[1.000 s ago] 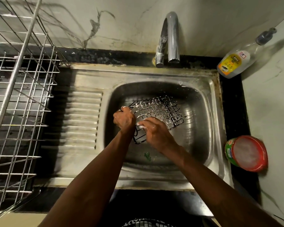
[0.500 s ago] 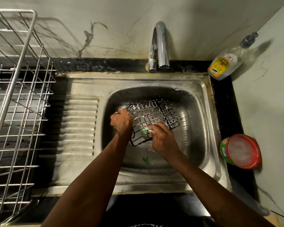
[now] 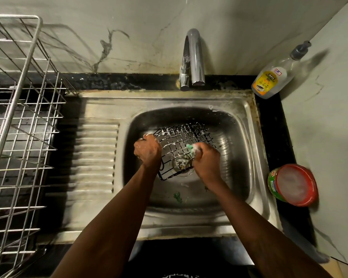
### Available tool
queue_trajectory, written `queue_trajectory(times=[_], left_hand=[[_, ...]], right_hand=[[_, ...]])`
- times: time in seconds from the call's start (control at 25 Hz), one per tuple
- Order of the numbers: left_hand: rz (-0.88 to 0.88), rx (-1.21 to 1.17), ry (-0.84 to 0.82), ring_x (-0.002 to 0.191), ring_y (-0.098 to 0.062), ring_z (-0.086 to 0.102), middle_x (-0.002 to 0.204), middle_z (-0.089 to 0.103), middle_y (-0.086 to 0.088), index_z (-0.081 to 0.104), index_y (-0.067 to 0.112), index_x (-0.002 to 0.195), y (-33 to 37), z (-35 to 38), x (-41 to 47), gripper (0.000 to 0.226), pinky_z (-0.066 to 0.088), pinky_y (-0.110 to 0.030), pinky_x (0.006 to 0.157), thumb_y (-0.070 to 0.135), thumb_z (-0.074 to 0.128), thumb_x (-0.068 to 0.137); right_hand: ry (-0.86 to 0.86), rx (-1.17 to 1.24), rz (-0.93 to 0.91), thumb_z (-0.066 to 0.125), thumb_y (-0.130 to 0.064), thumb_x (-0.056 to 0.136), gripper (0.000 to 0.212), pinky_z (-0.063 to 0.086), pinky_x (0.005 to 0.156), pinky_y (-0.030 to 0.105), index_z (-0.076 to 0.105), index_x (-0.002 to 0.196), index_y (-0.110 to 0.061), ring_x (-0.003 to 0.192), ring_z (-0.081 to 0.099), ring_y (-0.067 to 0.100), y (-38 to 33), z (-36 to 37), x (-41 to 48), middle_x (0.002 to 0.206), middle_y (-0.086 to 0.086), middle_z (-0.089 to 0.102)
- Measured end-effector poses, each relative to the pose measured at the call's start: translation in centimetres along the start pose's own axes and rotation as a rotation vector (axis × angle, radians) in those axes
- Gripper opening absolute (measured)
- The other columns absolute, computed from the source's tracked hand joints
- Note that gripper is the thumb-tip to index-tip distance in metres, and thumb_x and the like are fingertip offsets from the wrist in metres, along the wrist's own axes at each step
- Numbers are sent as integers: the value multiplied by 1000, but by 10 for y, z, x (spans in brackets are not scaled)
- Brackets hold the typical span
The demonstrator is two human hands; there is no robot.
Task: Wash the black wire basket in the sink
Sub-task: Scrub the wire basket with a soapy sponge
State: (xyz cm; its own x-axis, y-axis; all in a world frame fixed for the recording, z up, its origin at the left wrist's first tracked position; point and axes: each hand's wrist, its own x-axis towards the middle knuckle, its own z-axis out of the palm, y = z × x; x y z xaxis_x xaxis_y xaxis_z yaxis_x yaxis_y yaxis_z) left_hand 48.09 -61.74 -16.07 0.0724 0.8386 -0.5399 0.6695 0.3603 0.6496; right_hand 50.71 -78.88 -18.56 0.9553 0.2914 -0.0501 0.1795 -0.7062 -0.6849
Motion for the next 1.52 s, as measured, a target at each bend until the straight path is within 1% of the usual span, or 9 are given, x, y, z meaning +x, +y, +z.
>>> queue_trajectory(times=[0.08, 0.28, 0.52, 0.76, 0.92, 1.04, 1.16, 1.32, 1.52], left_hand=[[1, -10, -12, 105, -37, 65, 111, 69, -22, 69, -4, 110, 3, 2, -3, 39, 52, -41, 95, 27, 53, 93], [-27, -89, 15, 94, -34, 65, 101, 70, -21, 71, -1, 103, -1, 7, 1, 38, 52, -39, 84, 29, 51, 92], [-42, -95, 14, 81, -31, 65, 87, 69, -17, 72, 0, 93, -7, 8, 3, 37, 52, -36, 73, 31, 51, 91], [-65, -116, 54, 89, -34, 67, 96, 71, -21, 72, 2, 97, -7, 13, 6, 38, 57, -42, 86, 32, 52, 87], [-56, -109, 47, 85, -28, 62, 98, 69, -18, 71, -1, 103, -8, 11, 0, 35, 48, -33, 76, 27, 52, 95], [-41, -49, 20, 102, -37, 65, 111, 68, -25, 69, -4, 110, -3, 8, -5, 39, 51, -38, 87, 28, 52, 96], [53, 133, -22, 119, -39, 56, 126, 60, -26, 59, -3, 125, -5, 6, -5, 42, 48, -43, 98, 29, 49, 100], [164, 219, -85, 123, -33, 51, 134, 54, -22, 50, 6, 135, -6, -3, -4, 41, 44, -37, 94, 32, 39, 105], [281, 274, -26, 113, -32, 60, 126, 59, -22, 54, 3, 132, 12, -25, -9, 42, 52, -41, 88, 34, 40, 106]], right_hand=[[18, 1, 58, 60, 0, 93, 16, 41, 56, 6, 70, 101, -8, 76, 64, 17, 3, 2, 11, 87, 5, 68], [-53, -43, -390, 58, 1, 94, 20, 51, 78, 23, 72, 108, -3, 89, 60, 17, -47, 25, 23, 99, 12, 70], [30, -32, 137, 65, -3, 91, 23, 31, 61, 5, 67, 113, -8, 99, 62, 20, -18, 27, 65, 108, 11, 68], [-86, -29, -332, 59, 3, 92, 24, 42, 76, 11, 70, 111, -5, 93, 61, 20, -55, 43, 50, 105, 12, 67], [-55, -66, -43, 67, -2, 89, 33, 50, 80, 19, 64, 121, -8, 108, 56, 21, -24, 24, 68, 116, 11, 64], [-78, -150, 45, 66, -3, 91, 30, 54, 88, 30, 65, 121, -8, 109, 60, 25, -9, 14, 77, 114, 12, 67], [-131, -77, -70, 67, -3, 90, 24, 50, 72, 19, 70, 113, -8, 93, 64, 19, -27, 10, 65, 103, 9, 70], [-128, 26, -274, 61, -3, 93, 19, 50, 67, 19, 74, 107, -8, 79, 64, 15, -54, 17, 30, 94, 7, 72], [-118, -105, 106, 70, 0, 83, 20, 49, 66, 25, 75, 96, -15, 84, 65, 24, -8, -3, 51, 84, 7, 71]])
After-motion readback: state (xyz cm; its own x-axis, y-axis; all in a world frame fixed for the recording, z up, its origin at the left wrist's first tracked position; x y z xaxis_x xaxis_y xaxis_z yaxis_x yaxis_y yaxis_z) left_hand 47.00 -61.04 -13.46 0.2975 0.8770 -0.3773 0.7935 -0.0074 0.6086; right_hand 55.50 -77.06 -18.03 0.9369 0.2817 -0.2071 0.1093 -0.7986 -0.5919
